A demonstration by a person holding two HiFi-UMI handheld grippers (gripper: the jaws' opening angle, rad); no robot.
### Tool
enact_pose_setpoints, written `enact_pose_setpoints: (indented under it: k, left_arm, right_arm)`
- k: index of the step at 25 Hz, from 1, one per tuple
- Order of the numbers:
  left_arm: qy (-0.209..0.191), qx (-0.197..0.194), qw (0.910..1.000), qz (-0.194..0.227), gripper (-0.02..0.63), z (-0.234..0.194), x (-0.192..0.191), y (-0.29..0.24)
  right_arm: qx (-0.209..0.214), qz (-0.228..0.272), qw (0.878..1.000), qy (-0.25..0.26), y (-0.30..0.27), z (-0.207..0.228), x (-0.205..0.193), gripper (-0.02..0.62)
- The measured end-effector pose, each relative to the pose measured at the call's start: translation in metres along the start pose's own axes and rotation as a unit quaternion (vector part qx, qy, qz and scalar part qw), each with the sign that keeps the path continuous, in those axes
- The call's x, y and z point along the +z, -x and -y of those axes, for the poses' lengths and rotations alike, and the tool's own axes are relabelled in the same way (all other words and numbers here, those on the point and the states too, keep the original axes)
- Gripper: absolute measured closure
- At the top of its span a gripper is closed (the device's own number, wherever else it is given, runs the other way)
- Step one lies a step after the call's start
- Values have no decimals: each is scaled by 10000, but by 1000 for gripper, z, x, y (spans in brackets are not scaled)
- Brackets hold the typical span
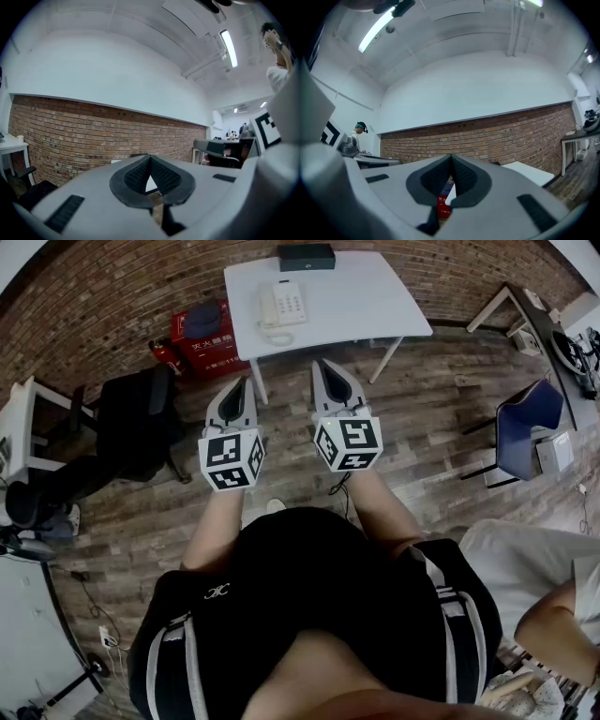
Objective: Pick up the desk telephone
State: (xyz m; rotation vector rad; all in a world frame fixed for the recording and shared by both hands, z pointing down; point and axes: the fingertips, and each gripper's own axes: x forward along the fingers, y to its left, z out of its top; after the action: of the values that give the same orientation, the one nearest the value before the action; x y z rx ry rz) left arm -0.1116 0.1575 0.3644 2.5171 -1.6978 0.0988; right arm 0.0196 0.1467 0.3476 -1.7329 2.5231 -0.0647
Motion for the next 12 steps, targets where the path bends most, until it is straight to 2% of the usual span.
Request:
enact_pose_setpoints:
  k: [5, 12]
  left_arm:
    - [28, -26, 10000, 26, 604, -12, 4, -9]
    - [65, -142, 9999, 70, 604, -39, 5, -24]
  right_arm:
    - [-67, 127, 9999, -95, -13, -1, 4, 597]
    - [-88, 28, 9999, -84, -41, -13, -8, 597]
